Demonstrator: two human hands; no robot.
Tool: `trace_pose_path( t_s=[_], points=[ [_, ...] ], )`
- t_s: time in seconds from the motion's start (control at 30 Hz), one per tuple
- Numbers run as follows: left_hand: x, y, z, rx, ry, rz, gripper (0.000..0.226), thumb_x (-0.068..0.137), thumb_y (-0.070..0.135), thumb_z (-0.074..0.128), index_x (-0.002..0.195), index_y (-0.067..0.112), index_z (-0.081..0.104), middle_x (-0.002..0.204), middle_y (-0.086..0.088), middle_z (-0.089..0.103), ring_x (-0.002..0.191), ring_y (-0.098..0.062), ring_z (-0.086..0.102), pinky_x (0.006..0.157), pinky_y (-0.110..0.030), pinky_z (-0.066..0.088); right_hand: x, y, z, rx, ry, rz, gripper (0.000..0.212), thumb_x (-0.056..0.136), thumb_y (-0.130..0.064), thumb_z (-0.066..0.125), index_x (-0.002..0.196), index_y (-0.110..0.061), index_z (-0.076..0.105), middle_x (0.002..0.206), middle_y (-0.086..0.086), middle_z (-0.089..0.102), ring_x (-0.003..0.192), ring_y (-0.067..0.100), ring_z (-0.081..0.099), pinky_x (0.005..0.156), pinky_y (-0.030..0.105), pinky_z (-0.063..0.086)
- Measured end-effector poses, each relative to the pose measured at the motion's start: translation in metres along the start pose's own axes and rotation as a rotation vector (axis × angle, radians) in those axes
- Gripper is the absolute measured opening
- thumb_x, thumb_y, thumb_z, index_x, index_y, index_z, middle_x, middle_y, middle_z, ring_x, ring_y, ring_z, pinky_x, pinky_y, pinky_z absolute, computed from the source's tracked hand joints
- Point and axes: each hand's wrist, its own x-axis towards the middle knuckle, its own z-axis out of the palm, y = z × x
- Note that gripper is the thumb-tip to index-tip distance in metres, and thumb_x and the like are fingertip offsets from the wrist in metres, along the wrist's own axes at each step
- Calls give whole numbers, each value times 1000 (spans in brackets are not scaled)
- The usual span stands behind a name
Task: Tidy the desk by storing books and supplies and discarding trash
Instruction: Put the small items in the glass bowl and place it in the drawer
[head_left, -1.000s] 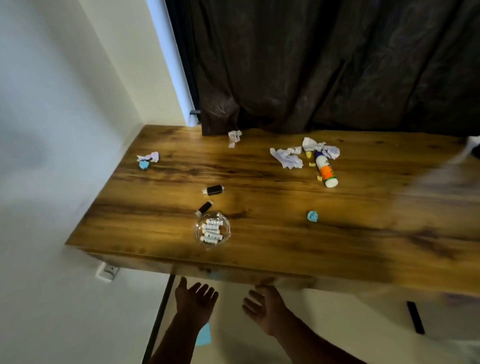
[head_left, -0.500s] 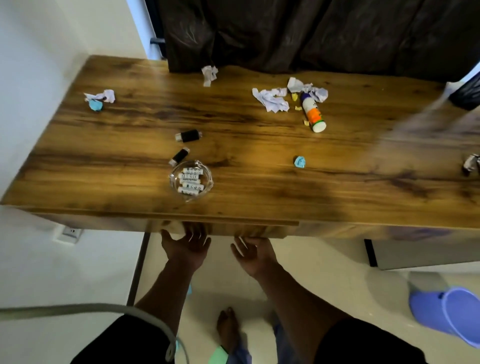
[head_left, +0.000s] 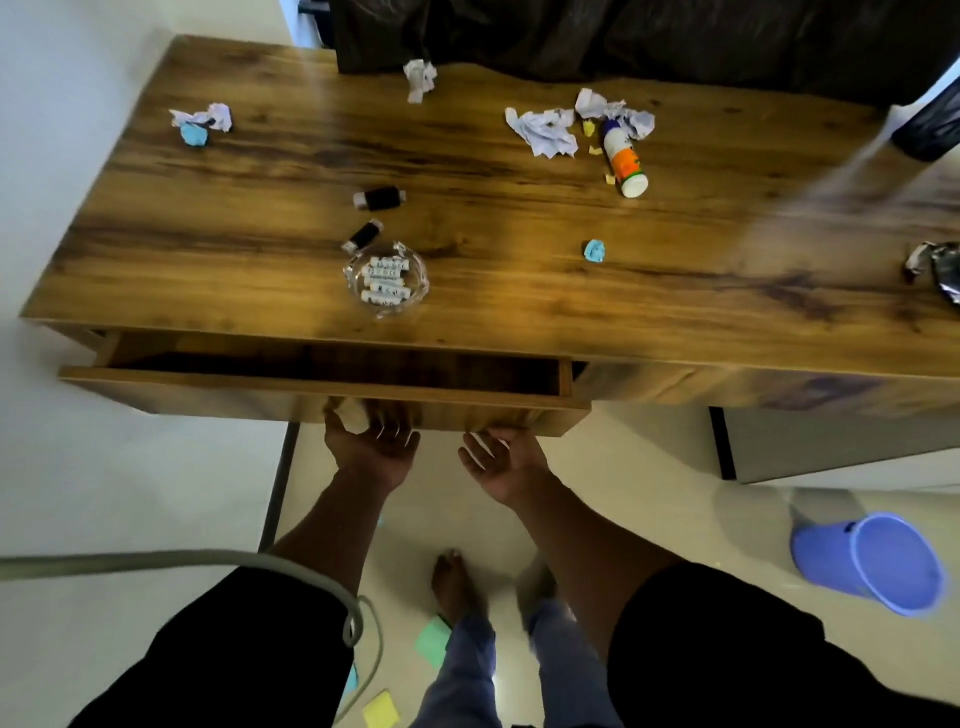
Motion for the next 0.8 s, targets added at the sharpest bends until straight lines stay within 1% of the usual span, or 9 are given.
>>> trace_pose_path(
  t_s=[0.1, 0.23, 0.33, 0.43, 0.53, 0.6, 0.67, 0.7, 0.8],
  points=[
    [-10, -5, -16, -24, 5, 11, 65, 85, 73, 49, 112, 15, 64, 125, -6, 66, 127, -23, 61, 118, -47, 32, -11, 10, -12, -36, -1, 9, 37, 93, 3, 52, 127, -9, 58, 127, 16, 67, 115, 37, 64, 97, 54, 52],
    [-22, -11, -39, -44, -14, -3, 61, 82, 72, 54, 107, 17, 65, 125, -4, 68, 130, -21, 60, 115, -45, 36, -21, 24, -28, -82, -19, 35, 26, 95, -1, 53, 119, -8, 60, 129, 14, 67, 115, 36, 64, 104, 55, 49],
    [-36, -18, -56, -20, -11, 10, 64, 82, 71, 56, 114, 17, 66, 135, -5, 66, 127, -25, 62, 116, -47, 36, -30, 35, -41, -109, -19, 44, 37, 95, -2, 55, 131, -6, 58, 128, 14, 67, 115, 36, 63, 96, 53, 52],
    [-51, -24, -72, 16, 7, 21, 65, 85, 69, 55, 122, 17, 64, 136, -7, 66, 124, -29, 63, 116, -50, 35, -45, 46, -56, -147, -32, 45, 42, 94, -5, 57, 136, -7, 56, 128, 15, 66, 116, 38, 63, 90, 52, 54],
    [-73, -32, -80, 129, 25, 31, 75, 87, 66, 56, 140, 14, 52, 141, -13, 59, 133, -37, 52, 117, -53, 33, -61, 54, -66, -216, -68, 55, 34, 95, -13, 61, 128, -7, 57, 132, 17, 63, 117, 38, 61, 100, 53, 51],
    [-94, -38, -78, 257, 115, 72, 78, 88, 62, 59, 146, 14, 41, 142, -14, 48, 134, -39, 44, 118, -52, 32, -77, 60, -69, -290, -121, 62, 25, 95, -19, 62, 118, -9, 59, 131, 18, 63, 120, 38, 59, 106, 53, 48],
    [-107, -39, -79, 430, 239, 133, 70, 90, 57, 59, 145, 18, 39, 138, -14, 47, 130, -39, 45, 116, -51, 35, -95, 68, -66, -409, -185, 57, 25, 95, -23, 62, 116, -10, 62, 129, 18, 65, 120, 38, 60, 106, 52, 49],
    [-115, -37, -82, 544, 332, 184, 73, 89, 55, 57, 149, 17, 37, 144, -17, 46, 134, -41, 43, 116, -52, 34, -104, 74, -62, -481, -224, 48, 28, 95, -26, 61, 119, -11, 63, 128, 18, 66, 120, 37, 62, 104, 51, 50],
    [-137, -32, -91, 947, 622, 467, 81, 93, 43, 54, 157, 6, 23, 161, -23, 26, 146, -46, 31, 118, -55, 29, -134, 87, -46, -716, -352, -2, 39, 96, -34, 60, 128, -11, 63, 125, 13, 70, 115, 33, 66, 99, 48, 54]
  ],
)
